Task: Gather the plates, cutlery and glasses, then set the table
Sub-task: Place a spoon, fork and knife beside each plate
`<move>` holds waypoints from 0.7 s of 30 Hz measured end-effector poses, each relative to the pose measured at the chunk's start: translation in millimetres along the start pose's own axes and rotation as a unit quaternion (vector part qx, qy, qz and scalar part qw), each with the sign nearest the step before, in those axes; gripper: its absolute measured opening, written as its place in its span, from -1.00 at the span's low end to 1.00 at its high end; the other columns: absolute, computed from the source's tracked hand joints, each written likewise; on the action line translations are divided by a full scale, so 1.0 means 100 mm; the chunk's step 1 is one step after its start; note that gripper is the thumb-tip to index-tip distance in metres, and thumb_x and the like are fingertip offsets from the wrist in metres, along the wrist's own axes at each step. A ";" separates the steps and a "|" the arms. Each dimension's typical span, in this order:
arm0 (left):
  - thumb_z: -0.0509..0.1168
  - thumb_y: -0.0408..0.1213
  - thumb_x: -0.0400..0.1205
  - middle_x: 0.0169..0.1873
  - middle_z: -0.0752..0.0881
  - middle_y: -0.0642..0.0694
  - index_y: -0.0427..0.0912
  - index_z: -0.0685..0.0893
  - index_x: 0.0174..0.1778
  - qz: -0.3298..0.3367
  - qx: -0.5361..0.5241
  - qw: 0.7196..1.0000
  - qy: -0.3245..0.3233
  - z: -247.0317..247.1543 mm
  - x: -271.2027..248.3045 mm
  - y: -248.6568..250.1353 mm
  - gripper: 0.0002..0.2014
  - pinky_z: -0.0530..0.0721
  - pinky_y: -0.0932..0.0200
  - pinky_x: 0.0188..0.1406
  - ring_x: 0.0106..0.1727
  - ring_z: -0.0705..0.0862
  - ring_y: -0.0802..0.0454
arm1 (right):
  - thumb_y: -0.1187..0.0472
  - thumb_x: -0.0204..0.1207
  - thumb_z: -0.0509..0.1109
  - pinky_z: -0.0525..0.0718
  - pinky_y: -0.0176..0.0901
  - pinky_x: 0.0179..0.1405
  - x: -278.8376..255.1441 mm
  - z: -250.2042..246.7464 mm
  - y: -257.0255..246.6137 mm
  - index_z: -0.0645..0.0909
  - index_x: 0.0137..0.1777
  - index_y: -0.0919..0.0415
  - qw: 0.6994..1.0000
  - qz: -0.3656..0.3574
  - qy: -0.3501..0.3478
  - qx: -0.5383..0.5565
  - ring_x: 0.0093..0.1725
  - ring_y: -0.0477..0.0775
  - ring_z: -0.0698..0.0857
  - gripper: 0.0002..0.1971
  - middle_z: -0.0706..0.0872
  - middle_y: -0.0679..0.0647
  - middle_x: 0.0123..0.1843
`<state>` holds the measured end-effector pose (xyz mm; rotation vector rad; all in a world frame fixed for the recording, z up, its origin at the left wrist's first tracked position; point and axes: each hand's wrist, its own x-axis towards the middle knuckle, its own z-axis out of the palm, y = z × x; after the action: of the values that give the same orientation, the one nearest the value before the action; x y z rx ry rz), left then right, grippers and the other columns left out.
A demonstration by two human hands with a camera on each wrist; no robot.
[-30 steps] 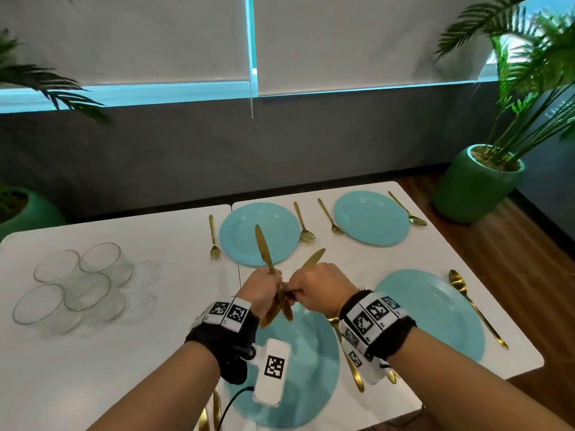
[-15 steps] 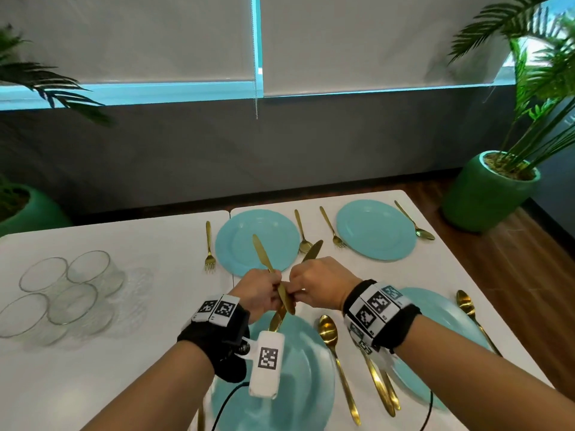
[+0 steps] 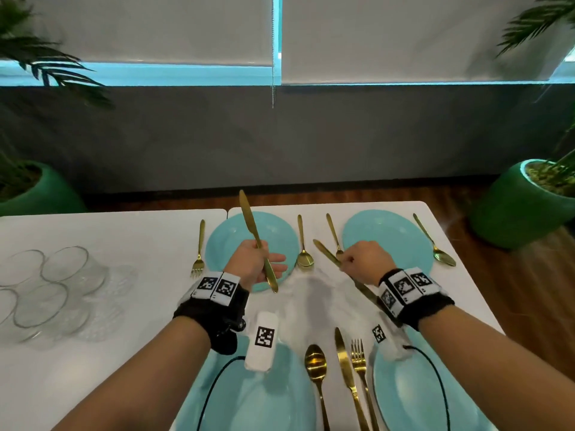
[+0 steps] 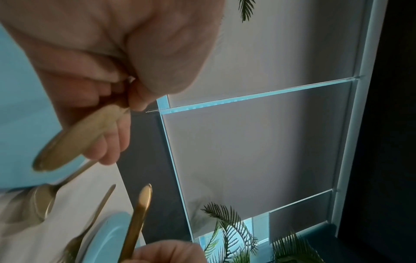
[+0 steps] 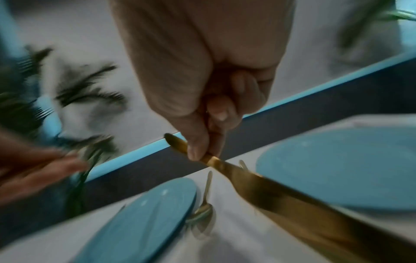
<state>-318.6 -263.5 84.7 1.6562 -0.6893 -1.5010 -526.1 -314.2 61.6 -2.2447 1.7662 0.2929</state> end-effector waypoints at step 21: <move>0.13 -0.37 0.71 -0.12 0.73 -0.17 -0.22 0.44 0.23 0.001 0.001 0.999 0.041 -0.28 0.60 0.00 -0.81 0.74 0.03 -0.12 -0.21 0.72 -0.11 | 0.32 0.59 0.28 0.65 -0.07 0.16 1.32 0.36 -0.15 0.65 0.20 0.39 0.972 0.194 -0.005 0.131 0.23 0.24 0.68 -0.75 0.69 0.25 0.22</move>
<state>-281.9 -307.7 51.2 1.7077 -0.6475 -1.4244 -480.0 -420.2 -13.0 -1.7099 2.0946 0.1336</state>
